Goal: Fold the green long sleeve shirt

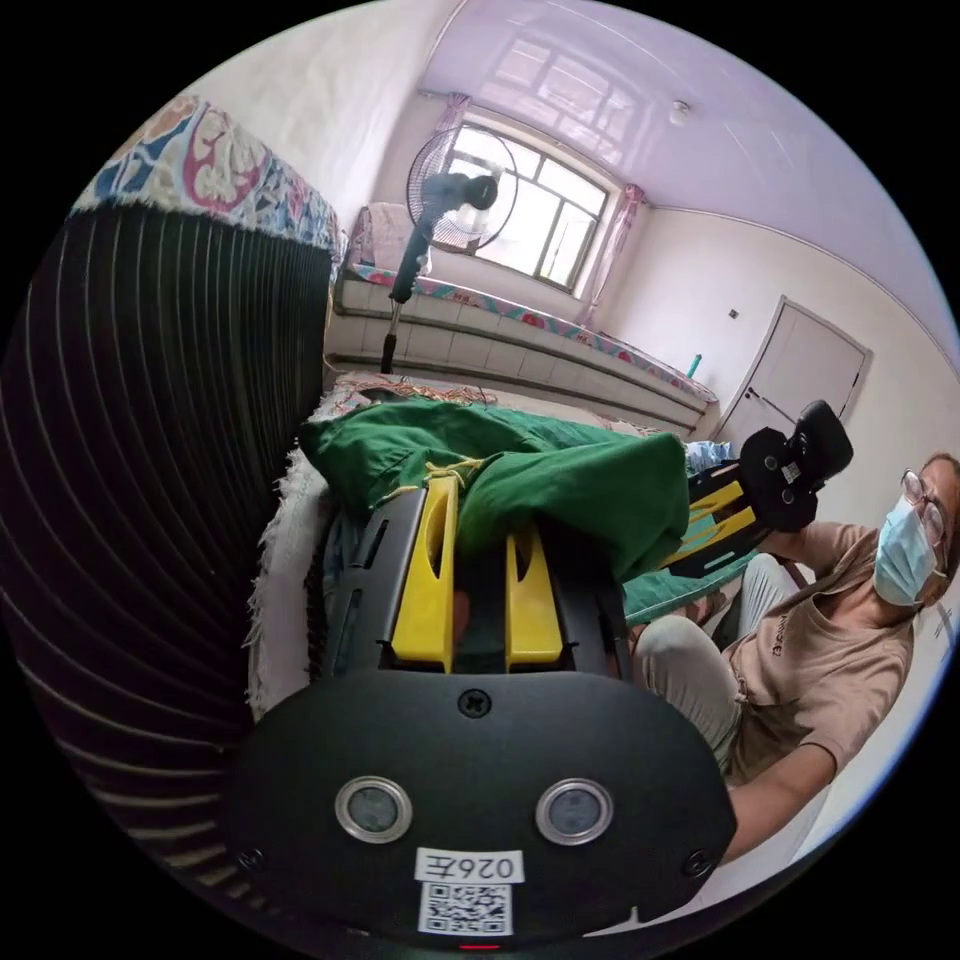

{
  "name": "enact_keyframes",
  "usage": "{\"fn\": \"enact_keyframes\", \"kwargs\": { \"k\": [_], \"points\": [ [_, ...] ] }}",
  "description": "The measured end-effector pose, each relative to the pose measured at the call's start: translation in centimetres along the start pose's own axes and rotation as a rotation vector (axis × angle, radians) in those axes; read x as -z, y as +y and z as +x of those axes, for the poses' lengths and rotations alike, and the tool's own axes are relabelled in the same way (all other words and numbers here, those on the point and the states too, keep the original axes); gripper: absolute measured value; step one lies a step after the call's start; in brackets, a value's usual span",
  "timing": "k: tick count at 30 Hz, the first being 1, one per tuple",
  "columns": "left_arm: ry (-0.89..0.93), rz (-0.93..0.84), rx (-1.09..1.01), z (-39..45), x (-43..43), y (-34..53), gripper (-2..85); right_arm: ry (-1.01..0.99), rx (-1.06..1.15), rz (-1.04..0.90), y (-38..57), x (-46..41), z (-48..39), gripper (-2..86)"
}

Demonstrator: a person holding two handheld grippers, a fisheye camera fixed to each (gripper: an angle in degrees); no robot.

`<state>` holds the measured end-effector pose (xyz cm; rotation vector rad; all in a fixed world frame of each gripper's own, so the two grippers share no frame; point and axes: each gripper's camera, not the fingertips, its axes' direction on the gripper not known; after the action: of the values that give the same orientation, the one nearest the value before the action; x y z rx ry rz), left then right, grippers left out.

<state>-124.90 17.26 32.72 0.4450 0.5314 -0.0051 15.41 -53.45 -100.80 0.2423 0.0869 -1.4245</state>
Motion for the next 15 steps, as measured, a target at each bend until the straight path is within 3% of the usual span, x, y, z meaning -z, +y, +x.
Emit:
{"fn": "enact_keyframes", "kwargs": {
  "k": [7, 15],
  "points": [
    [-0.211, 0.071, 0.018, 2.6, 5.2, 8.8, 7.4, 0.231, 0.083, 0.054, -2.4, 0.7, -5.6, 2.3],
    [-0.338, -0.195, -0.095, 6.3, 7.0, 2.6, 7.2, 0.08, -0.03, 0.125, -3.7, 2.7, 1.0, -0.5]
  ]
}}
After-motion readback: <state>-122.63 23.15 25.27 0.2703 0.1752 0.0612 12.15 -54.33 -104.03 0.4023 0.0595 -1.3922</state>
